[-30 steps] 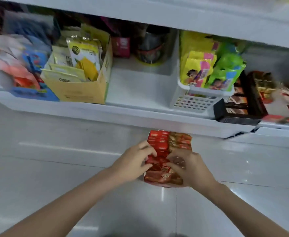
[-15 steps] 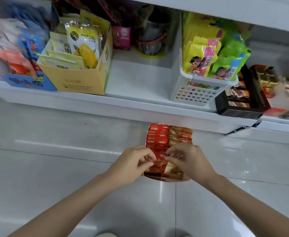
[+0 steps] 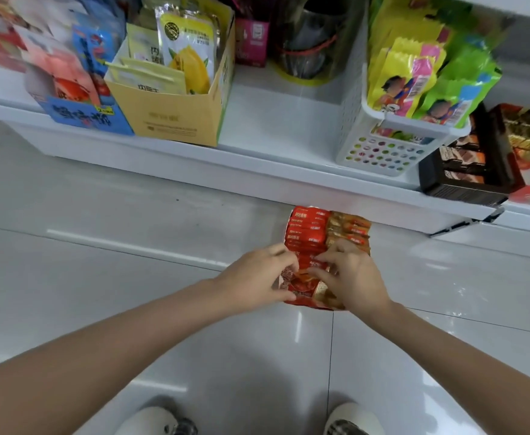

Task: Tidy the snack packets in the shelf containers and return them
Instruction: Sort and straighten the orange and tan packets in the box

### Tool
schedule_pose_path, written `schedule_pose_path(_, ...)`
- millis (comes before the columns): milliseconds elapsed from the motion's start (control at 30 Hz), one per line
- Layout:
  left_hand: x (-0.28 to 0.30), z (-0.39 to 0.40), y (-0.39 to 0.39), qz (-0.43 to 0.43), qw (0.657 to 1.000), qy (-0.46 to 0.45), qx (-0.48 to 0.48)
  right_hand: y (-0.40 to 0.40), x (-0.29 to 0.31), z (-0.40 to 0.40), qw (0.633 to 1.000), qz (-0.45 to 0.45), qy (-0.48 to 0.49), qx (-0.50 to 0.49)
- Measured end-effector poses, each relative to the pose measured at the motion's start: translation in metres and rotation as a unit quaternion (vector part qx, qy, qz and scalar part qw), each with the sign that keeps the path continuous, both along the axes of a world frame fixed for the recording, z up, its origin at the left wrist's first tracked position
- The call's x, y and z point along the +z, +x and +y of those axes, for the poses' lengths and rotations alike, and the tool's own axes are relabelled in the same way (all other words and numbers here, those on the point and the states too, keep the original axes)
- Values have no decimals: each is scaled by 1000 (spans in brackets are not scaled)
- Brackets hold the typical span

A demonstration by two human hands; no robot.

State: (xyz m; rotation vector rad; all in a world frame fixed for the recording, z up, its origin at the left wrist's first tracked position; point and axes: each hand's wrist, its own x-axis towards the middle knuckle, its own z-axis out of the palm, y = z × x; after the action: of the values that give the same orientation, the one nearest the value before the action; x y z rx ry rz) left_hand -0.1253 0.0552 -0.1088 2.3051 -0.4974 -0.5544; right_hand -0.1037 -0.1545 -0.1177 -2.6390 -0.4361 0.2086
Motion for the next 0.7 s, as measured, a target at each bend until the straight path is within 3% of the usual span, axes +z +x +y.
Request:
schedule_pose_path(167,1,-2,5,-9,997,51,-51,1,2,0,999,28,-12,-11)
schedule_pose_path(367,-14,1,-3,0,999,-27,-42,-16,-2,1,996,37,25,-82)
schedule_pose_path(533,-32,3,-1,-19,996,-57,-64,-34,-1,5,967,103,87,-215)
schedule_pose_path(700,-34,2,4,-20,993,-48,-101,-42,8,17,956,117,66,-261)
